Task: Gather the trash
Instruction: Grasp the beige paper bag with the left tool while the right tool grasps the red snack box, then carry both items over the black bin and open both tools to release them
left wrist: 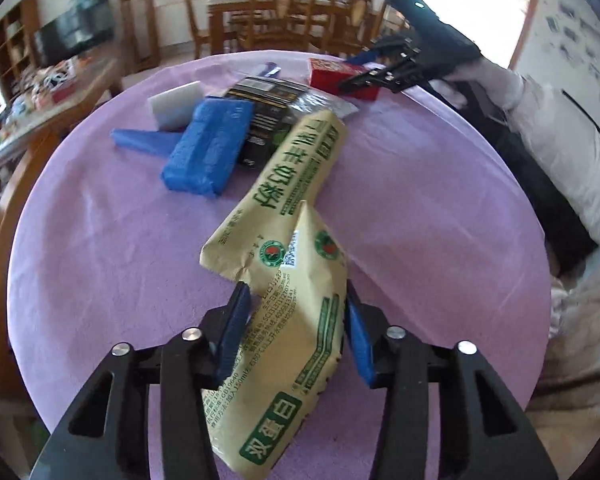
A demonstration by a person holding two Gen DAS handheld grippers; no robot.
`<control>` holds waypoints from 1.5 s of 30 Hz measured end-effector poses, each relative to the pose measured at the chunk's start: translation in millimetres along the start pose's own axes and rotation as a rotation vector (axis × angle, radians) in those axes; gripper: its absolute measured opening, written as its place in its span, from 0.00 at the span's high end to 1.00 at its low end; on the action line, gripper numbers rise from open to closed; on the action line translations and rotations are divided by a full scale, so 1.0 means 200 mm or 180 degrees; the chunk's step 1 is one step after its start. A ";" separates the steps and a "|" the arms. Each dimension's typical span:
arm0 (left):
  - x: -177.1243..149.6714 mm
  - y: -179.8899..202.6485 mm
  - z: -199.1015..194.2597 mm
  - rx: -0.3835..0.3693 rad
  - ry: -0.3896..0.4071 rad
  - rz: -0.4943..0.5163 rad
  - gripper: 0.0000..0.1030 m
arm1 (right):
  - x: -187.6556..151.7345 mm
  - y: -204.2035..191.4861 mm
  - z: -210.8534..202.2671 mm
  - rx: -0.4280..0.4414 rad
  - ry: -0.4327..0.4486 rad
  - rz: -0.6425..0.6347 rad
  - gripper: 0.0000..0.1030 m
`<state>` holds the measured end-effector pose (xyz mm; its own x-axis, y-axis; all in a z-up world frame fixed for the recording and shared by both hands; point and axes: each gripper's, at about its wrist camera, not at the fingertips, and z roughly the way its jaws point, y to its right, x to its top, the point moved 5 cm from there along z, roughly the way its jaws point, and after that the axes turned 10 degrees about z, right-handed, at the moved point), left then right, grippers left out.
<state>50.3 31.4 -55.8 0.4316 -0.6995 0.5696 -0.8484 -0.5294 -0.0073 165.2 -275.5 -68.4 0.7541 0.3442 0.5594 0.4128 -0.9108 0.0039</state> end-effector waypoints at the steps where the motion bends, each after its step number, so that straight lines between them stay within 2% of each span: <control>1: 0.00 0.00 0.00 0.0028 0.0023 -0.0052 0.59 | -0.01 -0.01 -0.01 0.0014 0.0012 0.0045 0.50; 5: 0.00 0.00 0.00 0.0169 0.0100 -0.0130 0.60 | -0.06 -0.04 -0.06 0.0073 0.0060 0.0216 0.51; 9: 0.03 -0.02 -0.02 0.0296 0.0203 -0.0269 0.63 | -0.08 -0.03 -0.17 0.0260 0.0267 0.0658 0.52; 10: 0.04 -0.02 -0.03 0.0312 0.0244 -0.0297 0.65 | -0.08 -0.03 -0.20 0.0329 0.0333 0.0773 0.52; 11: 0.05 -0.01 -0.03 0.0333 0.0271 -0.0319 0.80 | -0.08 -0.04 -0.25 0.0426 0.0422 0.0903 0.52; 14: 0.09 -0.01 -0.01 0.0479 0.0250 -0.0331 0.79 | -0.09 -0.08 -0.35 0.0627 0.0633 0.1131 0.52; 18: 0.12 0.01 0.04 0.0587 0.0224 -0.0393 0.81 | -0.13 -0.17 -0.43 0.0783 0.0768 0.1305 0.51; 23: 0.18 0.05 -0.03 0.0669 0.0469 -0.0499 0.81 | -0.16 -0.29 -0.48 0.0937 0.0831 0.1295 0.51; 26: 0.30 0.10 -0.06 0.0678 0.0647 -0.0554 0.81 | -0.18 -0.33 -0.45 0.0832 0.0792 0.1249 0.51; 30: 0.47 0.15 -0.07 0.0634 0.0825 -0.0628 0.80 | -0.18 -0.29 -0.56 0.0805 0.1050 0.1367 0.51; 38: 0.91 0.41 0.02 0.0551 0.1137 -0.0263 0.80 | -0.31 0.06 -0.83 0.0495 0.1446 0.1760 0.51; 45: 1.28 0.65 0.23 0.0243 0.1232 -0.0050 0.80 | -0.57 0.43 -1.05 0.0023 0.1635 0.2182 0.51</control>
<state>64.9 -239.0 50.5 0.2843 -0.4659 0.8379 -0.8111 -0.5829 -0.0489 6.8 -440.5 41.4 0.5141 -0.4297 0.7424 -0.0453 -0.8779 -0.4767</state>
